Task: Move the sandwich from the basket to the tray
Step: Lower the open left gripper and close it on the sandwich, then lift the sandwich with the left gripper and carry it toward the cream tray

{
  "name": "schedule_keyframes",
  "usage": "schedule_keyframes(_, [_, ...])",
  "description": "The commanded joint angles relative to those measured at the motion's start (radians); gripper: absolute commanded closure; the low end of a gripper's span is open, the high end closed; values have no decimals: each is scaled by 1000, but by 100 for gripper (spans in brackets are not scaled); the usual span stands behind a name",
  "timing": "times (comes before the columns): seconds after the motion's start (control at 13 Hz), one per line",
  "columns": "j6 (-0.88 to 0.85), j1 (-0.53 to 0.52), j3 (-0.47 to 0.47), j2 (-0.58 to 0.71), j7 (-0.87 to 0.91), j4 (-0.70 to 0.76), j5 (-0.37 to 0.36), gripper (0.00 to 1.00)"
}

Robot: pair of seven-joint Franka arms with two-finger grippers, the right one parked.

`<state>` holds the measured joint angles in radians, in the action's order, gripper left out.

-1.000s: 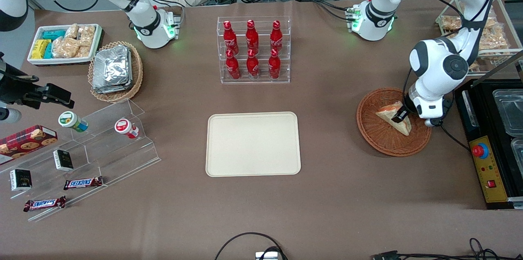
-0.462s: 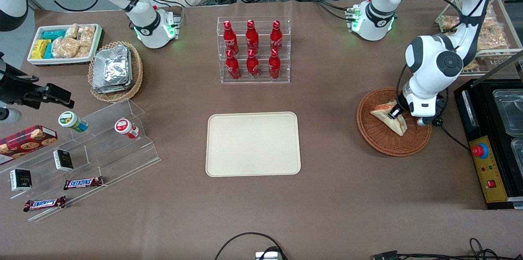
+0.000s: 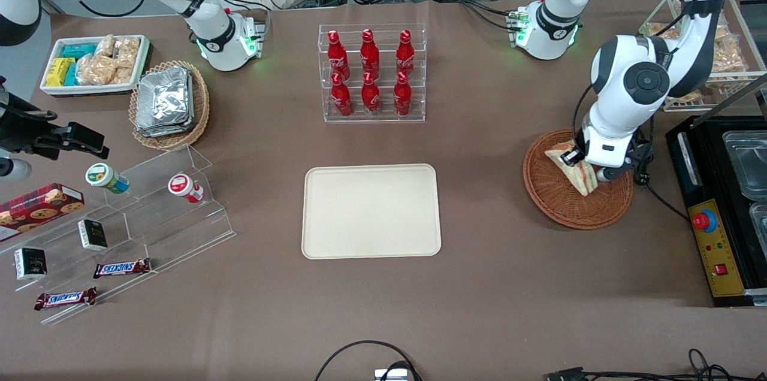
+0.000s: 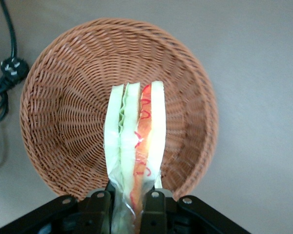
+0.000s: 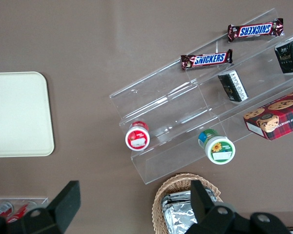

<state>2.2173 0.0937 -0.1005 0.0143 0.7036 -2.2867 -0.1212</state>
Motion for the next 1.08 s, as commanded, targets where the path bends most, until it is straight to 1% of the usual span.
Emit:
schedule_keyframes(0.0, [-85, 8, -39, -5, -79, 90, -15, 78])
schedule_keyframes(0.38, [-90, 8, -132, -13, -237, 154, -3, 77])
schedule_keyframes(0.54, [-122, 8, -177, -28, -242, 199, -5, 77])
schedule_keyframes(0.85, [-234, 8, -281, -117, -214, 360, -5, 77])
schedule_keyframes(1.0, [-234, 8, -317, -146, -171, 386, -11, 77])
